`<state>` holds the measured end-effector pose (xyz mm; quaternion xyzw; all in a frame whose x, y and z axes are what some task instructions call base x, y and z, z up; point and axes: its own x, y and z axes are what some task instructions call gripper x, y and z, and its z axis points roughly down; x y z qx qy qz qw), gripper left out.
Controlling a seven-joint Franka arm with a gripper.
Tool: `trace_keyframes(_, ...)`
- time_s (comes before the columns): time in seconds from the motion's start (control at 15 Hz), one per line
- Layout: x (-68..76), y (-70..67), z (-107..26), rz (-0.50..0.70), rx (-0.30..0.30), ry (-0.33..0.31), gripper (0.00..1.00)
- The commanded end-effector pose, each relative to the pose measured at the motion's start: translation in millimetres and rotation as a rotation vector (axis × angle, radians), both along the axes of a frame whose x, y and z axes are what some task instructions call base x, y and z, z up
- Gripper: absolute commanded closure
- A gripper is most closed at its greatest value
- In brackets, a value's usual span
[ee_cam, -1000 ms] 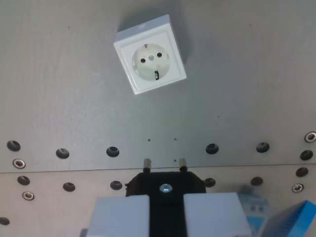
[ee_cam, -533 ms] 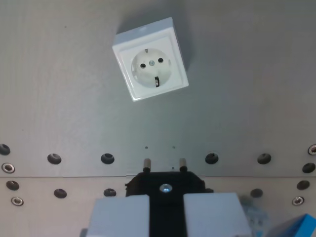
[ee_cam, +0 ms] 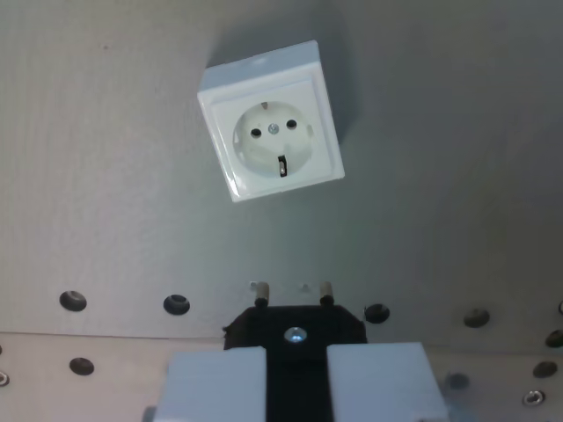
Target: Move above the white socket
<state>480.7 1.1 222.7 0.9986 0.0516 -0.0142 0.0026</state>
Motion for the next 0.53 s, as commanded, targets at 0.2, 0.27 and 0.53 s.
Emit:
trace_keyframes(0.2,-2.7,1.2,-22.3,0.121,-0.001,-0.09,1.0)
trace_keyframes(0.27,-2.7,1.4,-26.8,0.131,0.0,-0.094,1.0)
trace_keyframes(0.53,-3.1,2.3,-45.4,0.161,-0.001,-0.103,1.0)
